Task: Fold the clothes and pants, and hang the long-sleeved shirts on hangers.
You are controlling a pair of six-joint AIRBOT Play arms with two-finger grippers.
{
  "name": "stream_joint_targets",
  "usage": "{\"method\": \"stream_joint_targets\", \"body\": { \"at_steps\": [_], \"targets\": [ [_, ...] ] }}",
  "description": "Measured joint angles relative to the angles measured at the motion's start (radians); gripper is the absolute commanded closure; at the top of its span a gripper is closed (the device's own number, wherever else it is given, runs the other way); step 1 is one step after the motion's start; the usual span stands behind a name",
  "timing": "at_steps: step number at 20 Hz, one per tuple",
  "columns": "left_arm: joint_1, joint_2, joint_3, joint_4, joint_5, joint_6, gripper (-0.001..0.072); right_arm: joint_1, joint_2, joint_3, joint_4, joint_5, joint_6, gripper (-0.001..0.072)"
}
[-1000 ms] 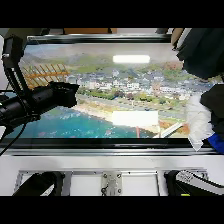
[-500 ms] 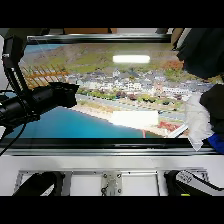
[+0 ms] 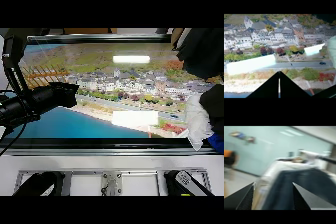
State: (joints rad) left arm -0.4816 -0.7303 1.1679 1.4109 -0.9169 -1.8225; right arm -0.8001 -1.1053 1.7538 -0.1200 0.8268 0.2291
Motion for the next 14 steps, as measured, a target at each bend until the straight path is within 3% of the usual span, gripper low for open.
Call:
{"method": "stream_joint_targets", "body": {
  "at_steps": [5, 14],
  "targets": [
    [-0.004, 0.0, 0.0, 0.0, -0.004, -0.001, 0.0689, 0.267, 0.034, -0.141, -0.01, 0.231, 0.103, 0.0199],
    [-0.118, -0.07, 0.0, 0.003, -0.007, 0.001, 0.0689, 0.878, 0.068, -0.536, -0.275, 0.301, 0.174, 0.02]
  ]
}}
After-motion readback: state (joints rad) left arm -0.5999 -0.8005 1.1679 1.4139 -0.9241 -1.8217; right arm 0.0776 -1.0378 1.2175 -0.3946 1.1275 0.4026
